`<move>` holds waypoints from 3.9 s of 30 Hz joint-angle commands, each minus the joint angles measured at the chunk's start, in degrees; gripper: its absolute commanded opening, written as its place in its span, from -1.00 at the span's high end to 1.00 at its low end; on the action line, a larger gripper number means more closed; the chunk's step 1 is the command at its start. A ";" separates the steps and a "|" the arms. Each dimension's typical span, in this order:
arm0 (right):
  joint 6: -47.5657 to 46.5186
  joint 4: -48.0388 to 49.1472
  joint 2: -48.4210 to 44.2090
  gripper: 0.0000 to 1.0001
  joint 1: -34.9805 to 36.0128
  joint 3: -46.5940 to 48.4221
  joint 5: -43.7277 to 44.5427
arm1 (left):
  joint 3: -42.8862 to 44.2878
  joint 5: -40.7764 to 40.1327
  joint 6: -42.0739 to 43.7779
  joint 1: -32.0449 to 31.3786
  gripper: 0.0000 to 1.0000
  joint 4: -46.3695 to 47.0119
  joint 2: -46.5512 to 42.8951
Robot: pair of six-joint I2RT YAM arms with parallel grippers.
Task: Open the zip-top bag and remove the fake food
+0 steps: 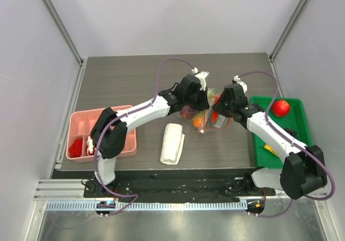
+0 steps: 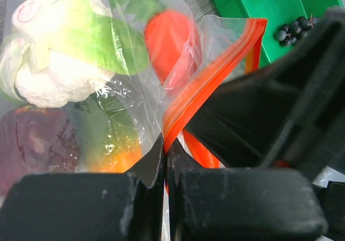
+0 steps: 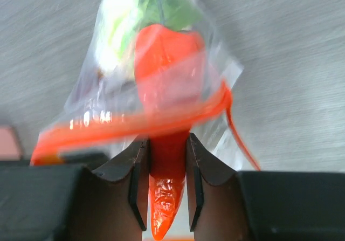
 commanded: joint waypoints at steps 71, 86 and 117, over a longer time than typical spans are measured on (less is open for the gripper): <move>-0.88 -1.34 -10.60 0.19 6.52 -0.55 7.81 | 3.10 1.95 -0.61 1.09 0.99 1.13 -4.92; 17.16 18.26 -0.76 -0.12 5.12 -7.94 11.43 | 2.13 -1.04 -1.48 -0.49 0.99 2.36 -5.36; 4.15 60.71 14.45 -0.99 2.04 -15.59 -0.01 | 4.42 -5.87 2.12 -0.58 1.00 -1.07 -2.63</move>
